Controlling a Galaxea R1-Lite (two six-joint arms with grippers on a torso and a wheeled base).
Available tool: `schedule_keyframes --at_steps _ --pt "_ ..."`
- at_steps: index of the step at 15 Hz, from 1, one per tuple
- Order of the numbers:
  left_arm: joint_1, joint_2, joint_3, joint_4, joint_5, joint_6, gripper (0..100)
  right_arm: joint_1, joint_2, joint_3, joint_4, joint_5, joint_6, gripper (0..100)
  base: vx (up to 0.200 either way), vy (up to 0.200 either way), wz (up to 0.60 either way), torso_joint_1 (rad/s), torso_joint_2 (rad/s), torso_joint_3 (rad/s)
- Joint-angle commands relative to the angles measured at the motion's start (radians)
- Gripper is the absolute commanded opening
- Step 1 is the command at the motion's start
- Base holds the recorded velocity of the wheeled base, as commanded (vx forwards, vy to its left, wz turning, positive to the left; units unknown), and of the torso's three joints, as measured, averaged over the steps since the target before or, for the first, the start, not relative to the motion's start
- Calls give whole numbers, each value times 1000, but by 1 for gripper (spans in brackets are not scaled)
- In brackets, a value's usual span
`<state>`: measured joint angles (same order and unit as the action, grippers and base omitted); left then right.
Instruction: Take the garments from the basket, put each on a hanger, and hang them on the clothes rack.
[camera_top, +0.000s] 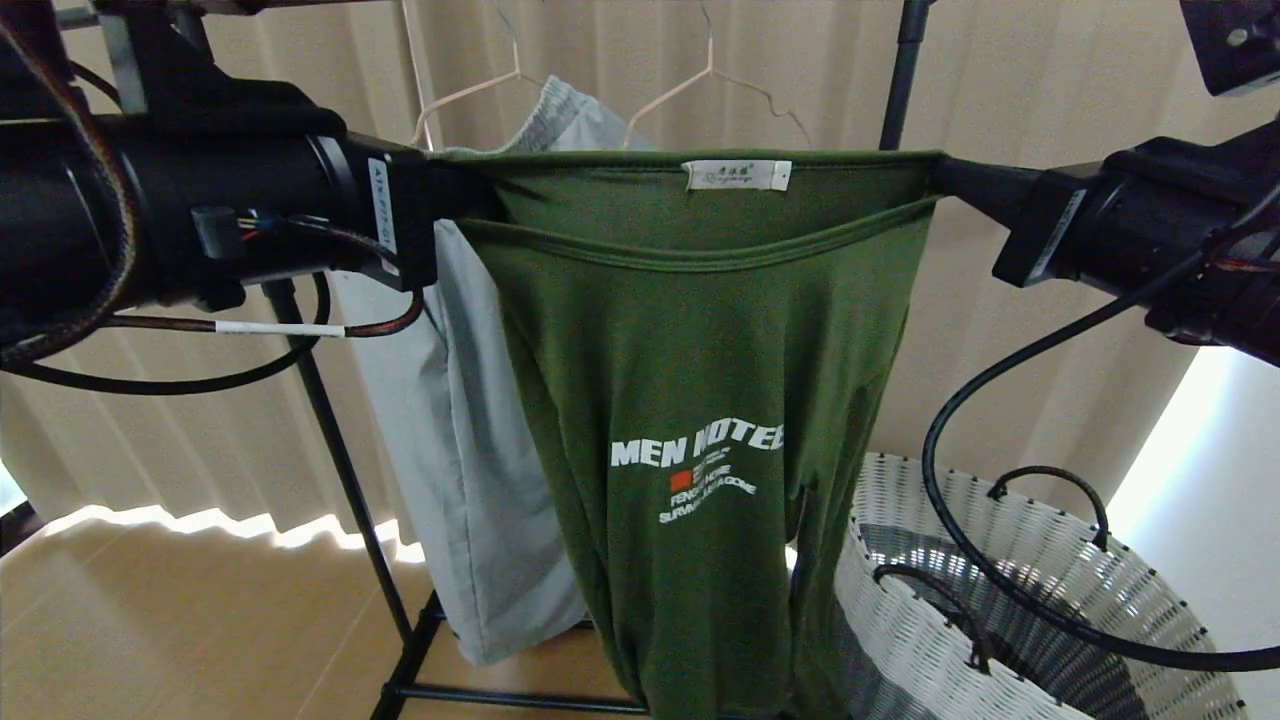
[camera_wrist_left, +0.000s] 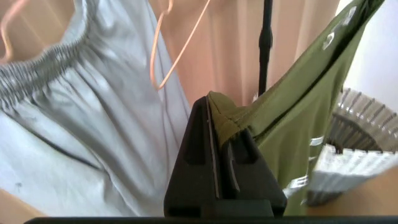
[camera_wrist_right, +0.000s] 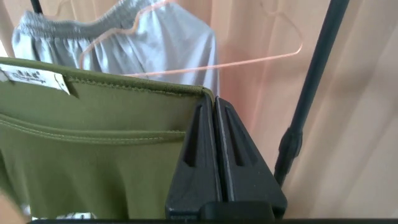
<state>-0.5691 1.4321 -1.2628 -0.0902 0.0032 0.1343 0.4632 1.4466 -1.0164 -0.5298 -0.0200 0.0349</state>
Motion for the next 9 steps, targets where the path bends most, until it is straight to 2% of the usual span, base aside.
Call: schedule_keyframes --at_steps 1,6,9 --pt "0 4 -23 -9 0 1 0 -1 3 -22 -1 0 0 0 0 0 0 0 0 0" --pt "-57 5 -1 -11 1 1 0 -1 -23 1 1 -6 -1 0 0 0 0 0 0 0" --pt "-63 30 -7 -13 3 -1 0 -35 -107 41 28 -1 -23 0 0 0 0 0 0 0"
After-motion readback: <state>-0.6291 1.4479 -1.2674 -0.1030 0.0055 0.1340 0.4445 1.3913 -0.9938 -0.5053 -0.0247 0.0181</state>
